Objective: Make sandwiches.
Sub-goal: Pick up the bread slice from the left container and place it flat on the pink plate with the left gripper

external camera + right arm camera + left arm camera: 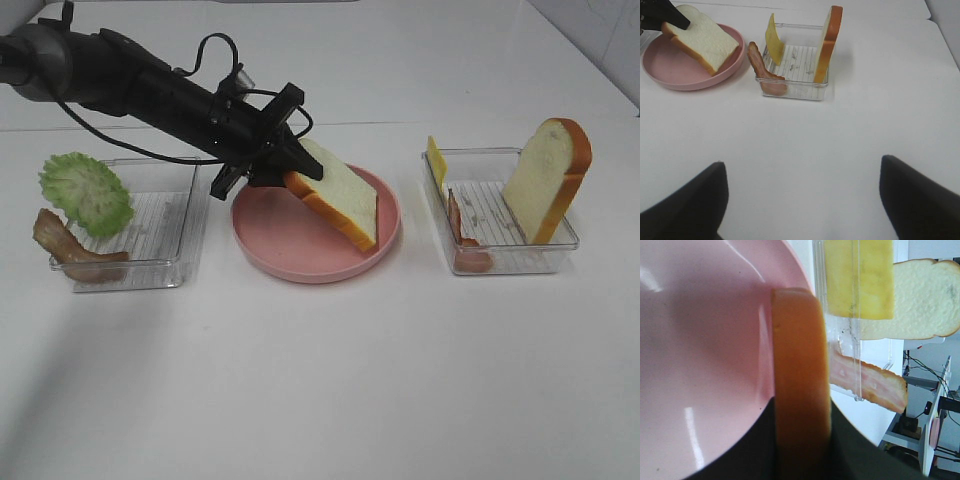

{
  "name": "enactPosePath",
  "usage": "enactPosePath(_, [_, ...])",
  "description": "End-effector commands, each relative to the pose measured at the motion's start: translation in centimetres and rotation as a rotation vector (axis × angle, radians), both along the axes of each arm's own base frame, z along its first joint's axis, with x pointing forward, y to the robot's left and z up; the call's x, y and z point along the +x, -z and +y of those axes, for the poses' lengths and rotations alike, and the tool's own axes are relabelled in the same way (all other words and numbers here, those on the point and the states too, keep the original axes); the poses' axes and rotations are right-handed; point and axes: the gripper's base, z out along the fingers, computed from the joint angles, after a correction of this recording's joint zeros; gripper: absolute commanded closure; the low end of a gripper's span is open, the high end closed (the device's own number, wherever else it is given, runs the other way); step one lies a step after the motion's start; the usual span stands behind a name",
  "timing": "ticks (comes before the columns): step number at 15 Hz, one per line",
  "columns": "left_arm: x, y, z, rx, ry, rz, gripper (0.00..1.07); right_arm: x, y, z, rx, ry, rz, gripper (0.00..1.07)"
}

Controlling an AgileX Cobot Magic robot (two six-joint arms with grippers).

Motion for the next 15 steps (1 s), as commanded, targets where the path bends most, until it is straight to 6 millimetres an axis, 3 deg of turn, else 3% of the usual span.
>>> enactPosePath(1, [0.0, 0.3, 0.0, 0.028, -0.007, 0.007, 0.95, -0.1, 0.1, 0.0, -0.004, 0.009, -0.016, 0.29])
enactPosePath(2, [0.0, 0.3, 0.0, 0.037, -0.005, 0.006, 0.81, -0.1, 0.1, 0.0, -0.004, 0.009, -0.016, 0.29])
enactPosePath(5, [-0.2, 0.4, -0.3, 0.044, 0.013, -0.005, 0.27, -0.1, 0.1, 0.0, -0.004, 0.009, -0.016, 0.29])
enactPosePath(9, [-0.9, 0.6, -1.6, 0.135, 0.090, -0.071, 0.27, -0.1, 0.1, 0.0, -0.004, 0.009, -0.016, 0.29])
enactPosePath(12, [-1.0, -1.2, -1.5, 0.295, 0.129, -0.199, 0.27, -0.1, 0.1, 0.0, -0.004, 0.009, -0.016, 0.29])
enactPosePath(15, [-1.1, -2.7, -0.9, 0.360, 0.117, -0.200, 0.27, -0.1, 0.1, 0.0, -0.004, 0.009, -0.016, 0.29])
